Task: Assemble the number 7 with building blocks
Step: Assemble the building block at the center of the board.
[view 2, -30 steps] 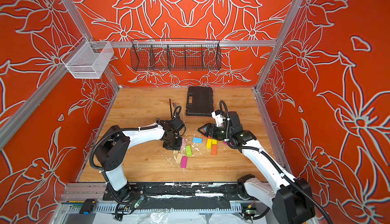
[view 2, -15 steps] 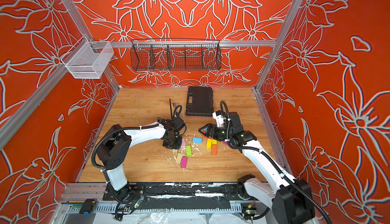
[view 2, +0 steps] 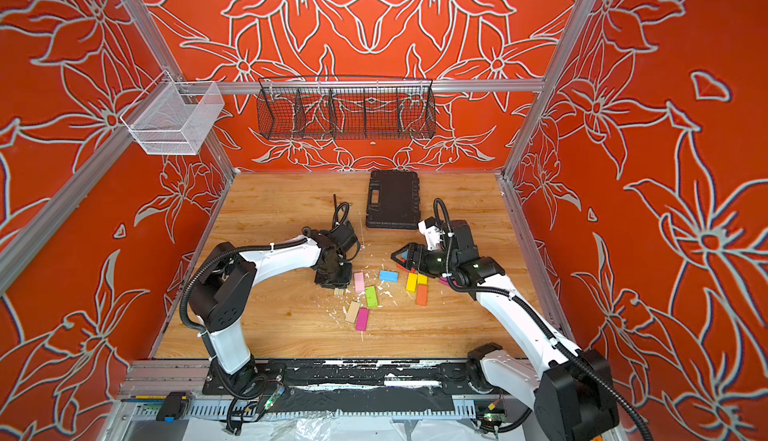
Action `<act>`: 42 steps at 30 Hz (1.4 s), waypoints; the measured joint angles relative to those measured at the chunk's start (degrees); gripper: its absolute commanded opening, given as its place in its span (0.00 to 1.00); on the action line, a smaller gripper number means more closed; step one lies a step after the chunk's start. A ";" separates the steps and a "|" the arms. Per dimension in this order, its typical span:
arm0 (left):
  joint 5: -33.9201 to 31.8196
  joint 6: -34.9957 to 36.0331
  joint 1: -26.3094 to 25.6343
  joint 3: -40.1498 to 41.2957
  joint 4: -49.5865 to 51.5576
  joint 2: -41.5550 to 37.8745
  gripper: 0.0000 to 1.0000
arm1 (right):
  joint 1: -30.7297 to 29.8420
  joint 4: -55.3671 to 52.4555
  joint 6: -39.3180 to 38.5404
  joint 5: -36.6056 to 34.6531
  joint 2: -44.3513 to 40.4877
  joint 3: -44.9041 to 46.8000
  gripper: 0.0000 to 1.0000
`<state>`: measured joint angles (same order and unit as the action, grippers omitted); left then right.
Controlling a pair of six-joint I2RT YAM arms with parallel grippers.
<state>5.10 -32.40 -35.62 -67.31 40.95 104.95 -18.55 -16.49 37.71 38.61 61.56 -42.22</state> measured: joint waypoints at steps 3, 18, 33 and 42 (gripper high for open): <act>0.02 0.24 0.13 -0.66 0.57 0.55 0.05 | 0.11 0.09 0.02 0.02 0.20 0.00 0.78; 0.13 1.62 1.55 -2.95 1.51 2.27 0.05 | 0.22 1.09 0.02 0.42 1.79 0.09 0.78; 0.37 2.62 1.73 -4.70 3.15 3.61 0.05 | 0.22 1.95 0.09 0.44 2.19 0.72 0.78; 1.27 2.84 2.05 -3.89 1.68 2.97 0.45 | 0.22 2.99 0.55 0.92 2.56 1.03 0.79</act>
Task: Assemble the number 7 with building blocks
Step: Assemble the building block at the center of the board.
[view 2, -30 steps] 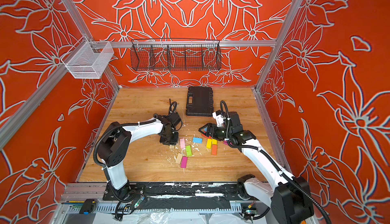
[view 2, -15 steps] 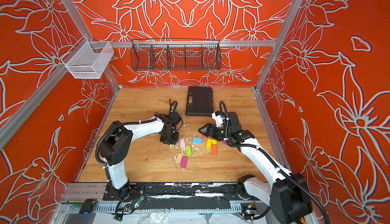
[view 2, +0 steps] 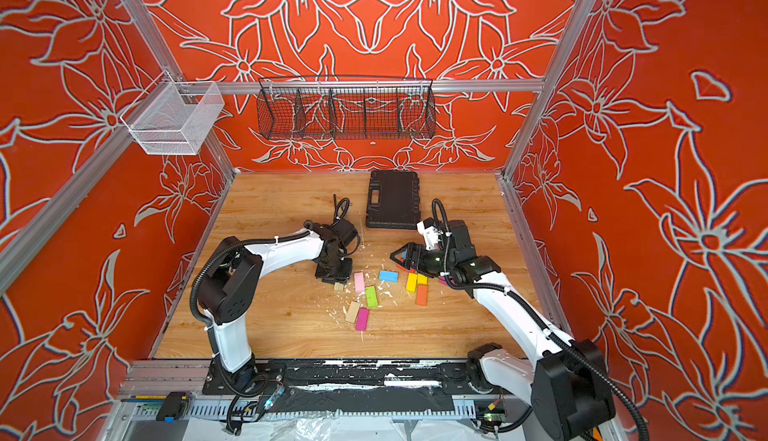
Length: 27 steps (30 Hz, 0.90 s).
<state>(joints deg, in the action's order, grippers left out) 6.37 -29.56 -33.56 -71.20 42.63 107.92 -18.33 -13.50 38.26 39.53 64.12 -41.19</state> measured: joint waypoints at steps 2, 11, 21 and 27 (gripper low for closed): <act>0.52 -0.02 0.04 1.07 -1.29 -0.98 0.53 | 0.00 0.46 0.28 0.17 0.15 0.13 0.79; 1.95 -0.48 0.74 7.61 -1.03 -14.10 0.62 | -2.58 1.42 2.16 -0.17 -0.28 1.22 0.82; 10.34 0.81 17.00 12.44 -0.42 -40.33 0.67 | -21.42 4.90 4.87 -6.54 12.81 -2.38 0.82; 15.28 5.31 24.59 12.66 2.34 -44.24 0.68 | -28.92 7.41 6.08 -8.74 26.77 -10.12 0.82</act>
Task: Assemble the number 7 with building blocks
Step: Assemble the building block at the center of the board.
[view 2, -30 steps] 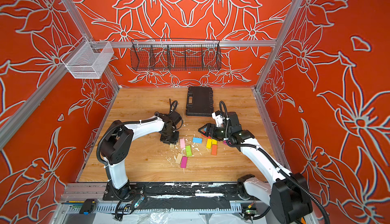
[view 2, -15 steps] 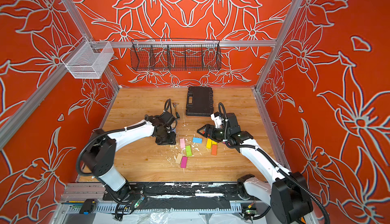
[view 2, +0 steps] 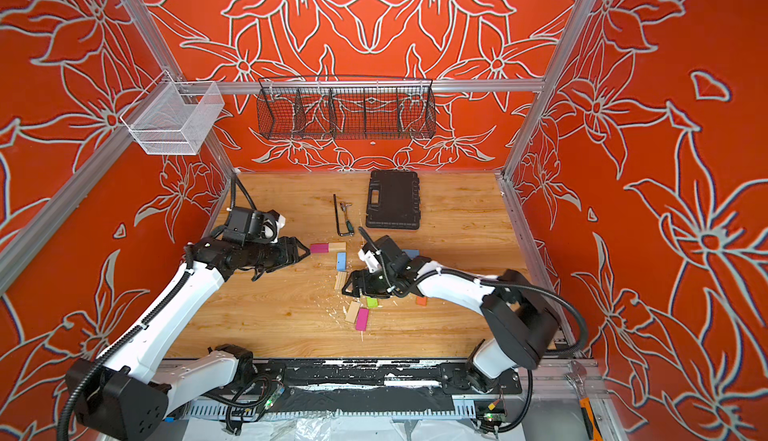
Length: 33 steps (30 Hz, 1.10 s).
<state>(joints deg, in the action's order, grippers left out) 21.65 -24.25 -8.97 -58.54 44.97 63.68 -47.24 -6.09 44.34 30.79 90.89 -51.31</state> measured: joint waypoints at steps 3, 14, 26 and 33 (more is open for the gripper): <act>2.14 2.45 3.82 1.01 0.70 -0.61 0.68 | -1.29 1.33 0.26 -0.24 4.79 -3.80 0.82; 6.73 9.18 10.51 4.90 1.86 -0.63 0.68 | -1.25 1.86 0.46 -2.82 14.62 -11.34 0.82; 10.10 11.28 13.31 5.53 0.98 0.35 0.68 | -1.09 1.03 0.59 -5.53 17.64 -13.73 0.82; 10.80 11.43 13.53 5.75 0.81 0.66 0.68 | -0.74 2.49 1.01 -5.33 18.99 -14.58 0.82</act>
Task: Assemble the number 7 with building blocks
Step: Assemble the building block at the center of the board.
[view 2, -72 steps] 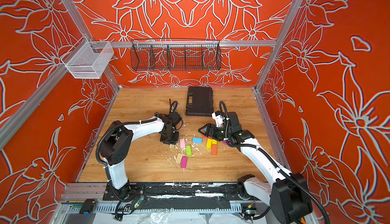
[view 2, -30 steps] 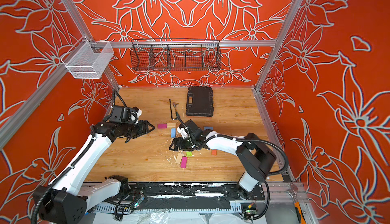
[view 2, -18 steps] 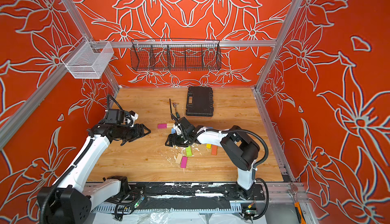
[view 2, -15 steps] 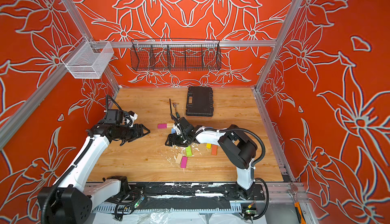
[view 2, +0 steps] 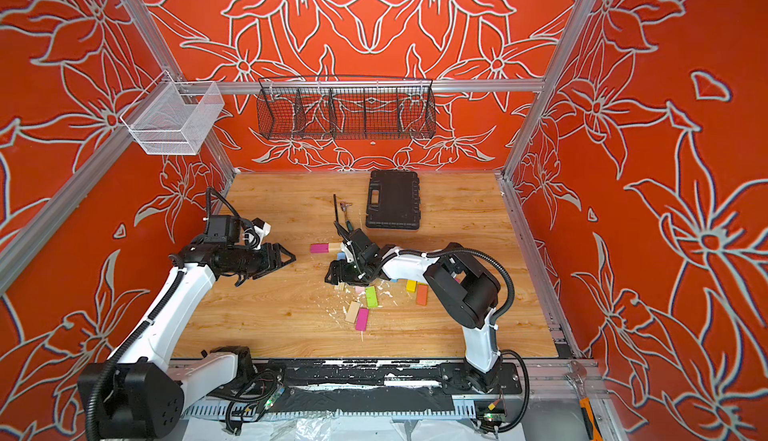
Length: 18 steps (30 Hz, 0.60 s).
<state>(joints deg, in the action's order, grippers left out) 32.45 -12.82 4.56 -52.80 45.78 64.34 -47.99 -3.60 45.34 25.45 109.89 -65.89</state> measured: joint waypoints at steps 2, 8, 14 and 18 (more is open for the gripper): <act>0.09 -0.02 0.00 0.00 0.00 0.13 0.68 | 0.00 0.13 0.04 0.00 0.04 -0.02 0.82; 0.28 0.00 0.00 0.00 -0.02 0.24 0.68 | 0.13 0.26 0.11 0.00 0.04 -0.02 0.82; 0.35 0.00 0.00 0.00 -0.02 0.24 0.68 | 0.28 0.48 0.13 0.02 0.15 -0.02 0.82; 0.50 -0.02 0.00 0.00 -0.02 0.35 0.68 | 0.28 1.05 0.15 0.04 0.31 -0.02 0.82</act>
<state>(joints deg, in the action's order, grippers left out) 32.95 -12.84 4.56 -52.80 45.76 64.69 -47.70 -2.55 45.50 25.50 110.19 -65.91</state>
